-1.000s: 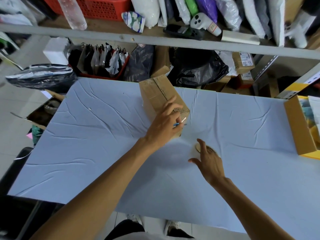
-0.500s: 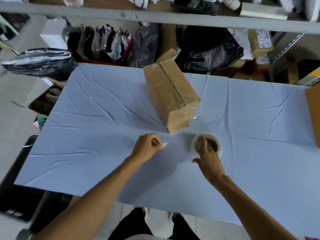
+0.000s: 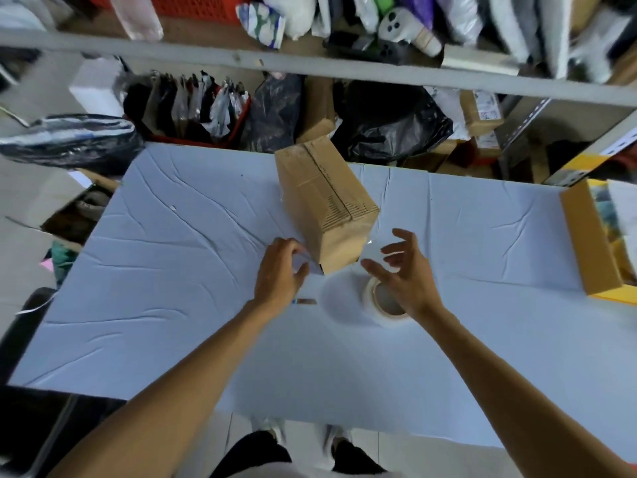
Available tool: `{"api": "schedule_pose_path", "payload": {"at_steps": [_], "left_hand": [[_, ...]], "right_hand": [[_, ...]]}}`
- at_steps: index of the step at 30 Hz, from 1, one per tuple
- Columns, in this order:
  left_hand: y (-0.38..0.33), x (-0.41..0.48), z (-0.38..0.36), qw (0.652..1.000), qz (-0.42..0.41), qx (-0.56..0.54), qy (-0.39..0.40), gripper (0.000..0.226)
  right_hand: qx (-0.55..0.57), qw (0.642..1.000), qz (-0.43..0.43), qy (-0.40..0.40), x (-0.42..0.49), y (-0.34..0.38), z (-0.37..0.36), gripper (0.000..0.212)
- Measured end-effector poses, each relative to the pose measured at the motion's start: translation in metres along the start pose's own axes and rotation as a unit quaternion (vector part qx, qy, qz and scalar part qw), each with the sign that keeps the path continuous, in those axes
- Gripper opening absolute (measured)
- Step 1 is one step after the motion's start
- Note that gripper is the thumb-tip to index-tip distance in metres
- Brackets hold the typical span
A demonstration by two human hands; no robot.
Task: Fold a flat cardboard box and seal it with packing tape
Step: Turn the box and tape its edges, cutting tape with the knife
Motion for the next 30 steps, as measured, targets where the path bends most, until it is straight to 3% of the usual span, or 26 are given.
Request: {"api": "schedule_pose_path", "payload": {"at_steps": [2,4,5,7,9,11,19,24,28,30], "left_hand": [[-0.037,0.004,0.047,0.988,-0.042,-0.069,-0.13,0.018],[-0.072,0.01,0.077,0.972,-0.076,-0.107,-0.194,0.018],[-0.09,0.018,0.08,0.974,-0.099,-0.107,-0.175,0.02],[-0.118,0.036,0.062,0.986,-0.141,-0.065,-0.052,0.027],[-0.123,0.044,0.032,0.987,-0.135,-0.021,0.086,0.037],[-0.117,0.043,0.01,0.981,-0.117,0.021,0.152,0.045],[-0.117,0.047,0.004,0.974,-0.151,0.095,0.139,0.058],[-0.12,0.046,0.005,0.974,-0.154,0.142,0.086,0.058],[-0.118,0.041,0.003,0.971,-0.16,0.168,0.052,0.057],[-0.117,0.039,-0.001,0.966,-0.162,0.201,0.027,0.056]], "right_hand": [[0.122,0.992,-0.042,-0.009,0.011,0.005,0.002,0.067],[0.204,0.976,-0.077,-0.016,0.019,0.007,-0.003,0.062],[0.231,0.969,-0.09,-0.023,0.021,0.007,-0.006,0.06],[0.269,0.956,-0.109,-0.043,0.023,0.007,-0.011,0.057],[0.293,0.948,-0.115,-0.055,0.024,0.004,-0.017,0.053],[0.305,0.943,-0.117,-0.061,0.023,-0.001,-0.021,0.049],[0.328,0.924,-0.165,-0.107,0.031,-0.022,-0.034,0.054],[0.337,0.916,-0.173,-0.136,0.042,-0.032,-0.045,0.065],[0.178,0.952,-0.206,-0.142,0.034,-0.052,-0.035,0.068],[0.092,0.973,-0.17,-0.125,0.031,-0.051,-0.024,0.068]]}}
Point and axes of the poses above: each hand's wrist, its own x-axis towards the middle knuckle, its own z-axis out of the back of the hand, y = z × x, the point moved 9 cm from there along x, towards the middle knuckle, and after that the axes turned 11 degrees about z, right-handed, at the moved point
